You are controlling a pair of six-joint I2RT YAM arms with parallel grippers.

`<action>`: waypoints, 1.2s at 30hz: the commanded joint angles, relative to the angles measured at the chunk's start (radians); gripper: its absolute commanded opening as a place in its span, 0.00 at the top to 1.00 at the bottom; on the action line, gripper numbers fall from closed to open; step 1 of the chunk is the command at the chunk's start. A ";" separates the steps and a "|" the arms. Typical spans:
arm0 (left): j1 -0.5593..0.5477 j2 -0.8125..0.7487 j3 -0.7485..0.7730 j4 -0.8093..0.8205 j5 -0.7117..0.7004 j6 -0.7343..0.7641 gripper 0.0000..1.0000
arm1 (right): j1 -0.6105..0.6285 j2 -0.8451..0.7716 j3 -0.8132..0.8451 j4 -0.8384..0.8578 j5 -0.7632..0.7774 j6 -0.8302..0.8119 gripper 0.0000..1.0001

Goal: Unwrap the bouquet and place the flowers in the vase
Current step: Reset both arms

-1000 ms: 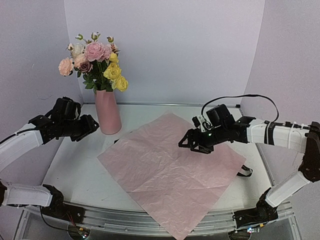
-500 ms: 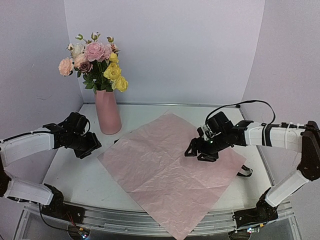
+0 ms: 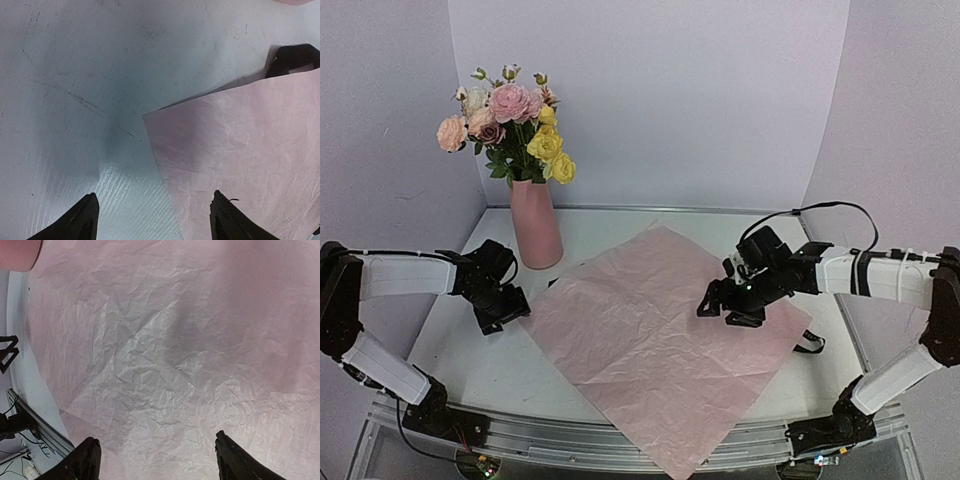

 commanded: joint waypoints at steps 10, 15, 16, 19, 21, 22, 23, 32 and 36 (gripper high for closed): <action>-0.003 0.021 0.045 0.008 0.085 0.026 0.25 | -0.101 -0.170 -0.028 -0.399 0.317 0.062 0.02; -0.003 0.014 0.020 0.009 0.090 0.011 0.25 | -0.134 -0.225 -0.090 -0.431 0.344 0.105 0.02; -0.004 0.015 0.017 0.009 0.092 0.011 0.25 | -0.137 -0.231 -0.100 -0.434 0.356 0.113 0.02; -0.011 0.009 0.010 0.012 0.084 0.004 0.25 | -0.147 -0.250 -0.140 -0.436 0.392 0.129 0.02; -0.020 0.001 0.005 0.016 0.074 -0.002 0.25 | -0.152 -0.260 -0.165 -0.426 0.403 0.132 0.02; -0.023 -0.005 0.003 0.016 0.071 -0.004 0.25 | -0.154 -0.262 -0.174 -0.421 0.403 0.131 0.02; -0.027 -0.011 0.003 0.016 0.070 -0.006 0.25 | -0.154 -0.260 -0.181 -0.416 0.399 0.129 0.02; -0.067 -0.257 -0.077 0.072 -0.055 -0.026 0.26 | -0.155 -0.553 -0.319 -0.082 0.402 0.088 0.02; -0.072 -0.383 -0.086 0.132 -0.132 0.100 0.06 | -0.155 -0.796 -0.422 0.096 0.665 0.108 0.02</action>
